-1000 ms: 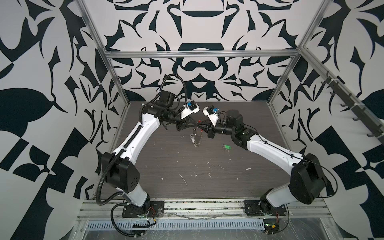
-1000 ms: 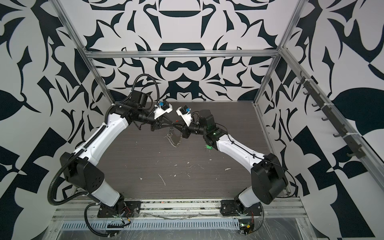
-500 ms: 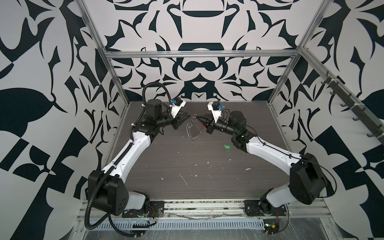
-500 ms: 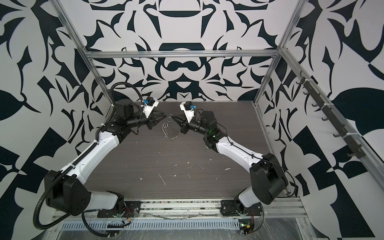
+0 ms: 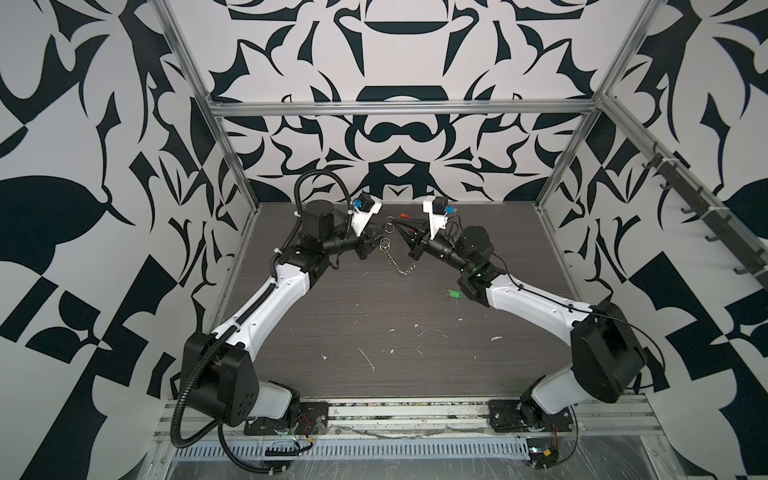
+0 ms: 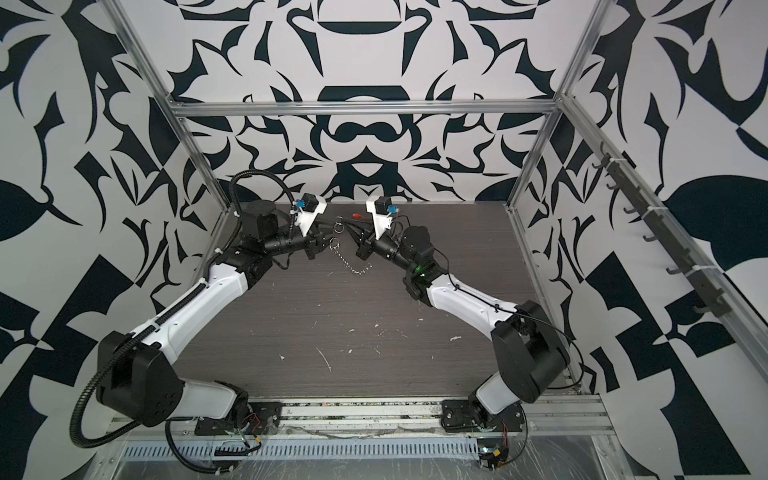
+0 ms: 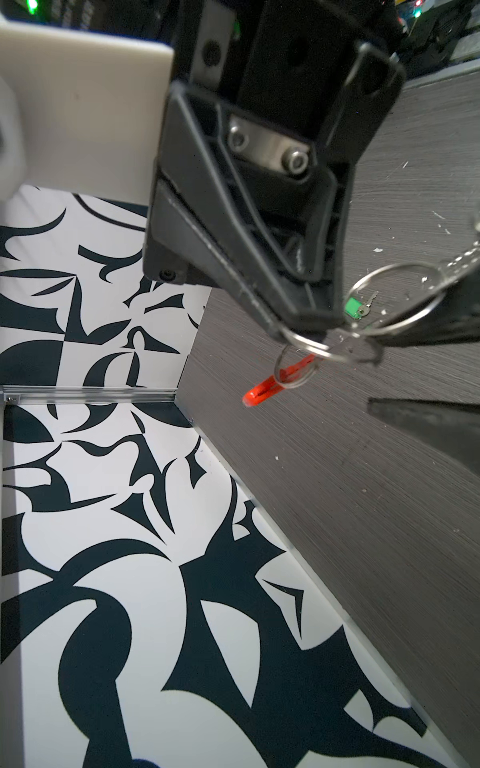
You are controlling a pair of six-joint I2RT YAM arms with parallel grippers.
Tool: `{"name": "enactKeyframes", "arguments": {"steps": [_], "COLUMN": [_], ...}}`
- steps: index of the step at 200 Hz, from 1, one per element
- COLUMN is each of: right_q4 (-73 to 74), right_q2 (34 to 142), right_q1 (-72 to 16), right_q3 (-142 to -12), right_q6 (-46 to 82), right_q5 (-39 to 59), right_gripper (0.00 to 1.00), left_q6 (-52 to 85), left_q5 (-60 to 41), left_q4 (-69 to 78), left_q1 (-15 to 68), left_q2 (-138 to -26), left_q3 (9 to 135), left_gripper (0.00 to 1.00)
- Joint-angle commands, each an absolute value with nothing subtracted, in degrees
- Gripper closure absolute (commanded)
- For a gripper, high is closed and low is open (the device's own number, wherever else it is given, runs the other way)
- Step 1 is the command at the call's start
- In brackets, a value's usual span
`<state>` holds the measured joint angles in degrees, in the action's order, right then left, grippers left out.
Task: Put the keys on the keyring
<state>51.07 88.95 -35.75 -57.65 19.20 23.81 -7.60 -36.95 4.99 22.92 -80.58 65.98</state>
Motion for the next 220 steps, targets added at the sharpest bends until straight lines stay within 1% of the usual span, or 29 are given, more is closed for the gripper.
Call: {"name": "enactKeyframes", "arguments": {"steps": [1,28,51,63,85,130,145,188,220], "right_q4": [58.5,58.6,58.0,57.5,56.7,55.4,54.8,54.1,54.0], "right_q2": [89.2,88.7,88.3,88.1,87.7,87.6,87.8,87.5,87.3], "right_q1": [-36.8,-36.9,-36.8,-36.8,-36.9,-36.9,-36.8,-36.8,-36.8], "right_q3": [-57.8,-57.0,-56.5,-56.4,-56.6,-57.8,-58.2,-58.9,-59.2], "right_q6": [21.5,21.4,21.0,20.7,20.1,19.9,19.9,19.7,19.7], "right_q5": [21.3,21.1,21.4,21.7,22.4,24.6,25.3,26.0,26.5], "right_gripper": [1.00,1.00,1.00,1.00,1.00,1.00,1.00,1.00,1.00], "left_q6": [-6.0,-7.5,-4.4,-5.2,-5.9,-2.3,-1.3,-0.9,-1.7], "left_q5": [-40.1,-37.1,-32.1,-31.9,-32.6,-41.9,-45.0,-52.2,-54.4], "left_q4": [8.3,6.4,2.8,0.9,2.1,6.6,7.5,5.1,1.8], "left_q1": [24.4,23.7,22.4,21.9,20.7,15.5,14.7,14.5,14.1], "left_q2": [-78.4,-76.4,-75.5,-75.2,-74.1,-74.8,-75.7,-78.6,-80.4], "left_q3": [65.4,65.3,67.7,68.8,68.4,69.0,69.6,72.3,74.2], "left_gripper": [0.73,0.70,0.66,0.65,0.62,0.62,0.64,0.66,0.66]}}
